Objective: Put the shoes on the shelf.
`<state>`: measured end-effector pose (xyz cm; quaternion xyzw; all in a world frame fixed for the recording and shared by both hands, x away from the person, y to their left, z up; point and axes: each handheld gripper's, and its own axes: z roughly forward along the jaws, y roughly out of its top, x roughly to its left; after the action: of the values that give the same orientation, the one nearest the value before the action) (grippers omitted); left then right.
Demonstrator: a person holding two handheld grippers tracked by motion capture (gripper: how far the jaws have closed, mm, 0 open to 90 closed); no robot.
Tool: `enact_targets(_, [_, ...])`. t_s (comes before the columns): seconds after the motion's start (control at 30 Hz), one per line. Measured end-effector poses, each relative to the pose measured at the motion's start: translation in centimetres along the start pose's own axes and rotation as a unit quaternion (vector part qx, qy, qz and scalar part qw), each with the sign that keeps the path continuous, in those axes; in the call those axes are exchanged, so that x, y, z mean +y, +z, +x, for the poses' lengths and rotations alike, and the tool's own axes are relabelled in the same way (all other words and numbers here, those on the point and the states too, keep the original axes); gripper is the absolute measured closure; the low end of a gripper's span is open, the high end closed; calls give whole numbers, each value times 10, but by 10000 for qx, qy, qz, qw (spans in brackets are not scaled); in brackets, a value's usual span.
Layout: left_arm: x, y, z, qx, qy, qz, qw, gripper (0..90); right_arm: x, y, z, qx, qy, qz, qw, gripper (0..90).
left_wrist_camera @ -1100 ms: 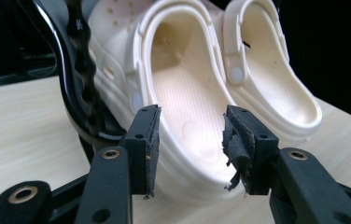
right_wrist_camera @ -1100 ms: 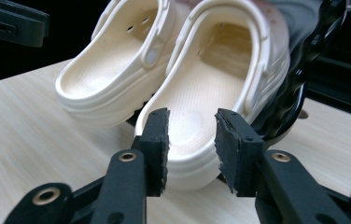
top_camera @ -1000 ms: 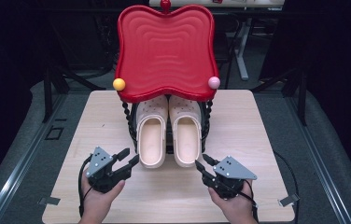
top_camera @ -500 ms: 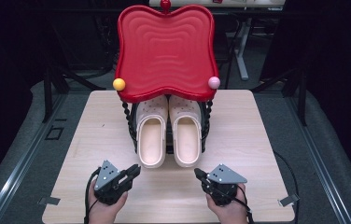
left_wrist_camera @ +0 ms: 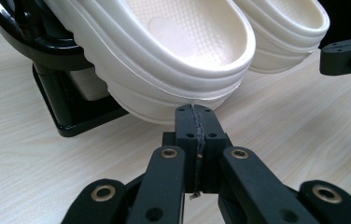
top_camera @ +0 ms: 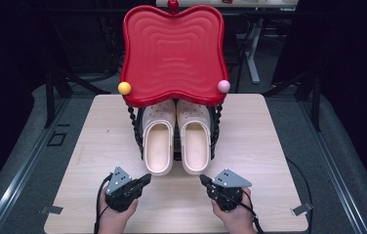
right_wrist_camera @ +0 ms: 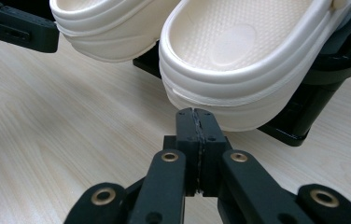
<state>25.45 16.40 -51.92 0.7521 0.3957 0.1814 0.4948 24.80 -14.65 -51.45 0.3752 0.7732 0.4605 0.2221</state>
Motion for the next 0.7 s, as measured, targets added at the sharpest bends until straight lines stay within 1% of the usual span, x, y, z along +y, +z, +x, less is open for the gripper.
enact_targets(0.17, [0, 2, 0, -14, 10, 11, 10000, 897, 0, 3, 1, -16, -8, -35, 10000, 893])
enact_targets(0.2, [0, 2, 0, -12, 16, 67, 10000, 897, 0, 3, 0, -14, 9, -37, 10000, 893])
enact_targets(0.23, [0, 2, 0, -17, 22, 70, 10000, 897, 0, 4, 0, -4, 23, -45, 10000, 892])
enact_targets(0.4, [0, 4, -1, -2, 27, 12, 10000, 897, 0, 5, -1, -10, 47, -57, 10000, 892])
enact_targets(0.53, [2, 3, -2, 13, 62, 10, 10000, 897, 0, 6, -1, -5, 43, -61, 10000, 892])
enact_targets(0.7, [3, 4, -2, 31, 39, -12, 10000, 897, 0, 6, 0, -9, 43, -68, 10000, 894])
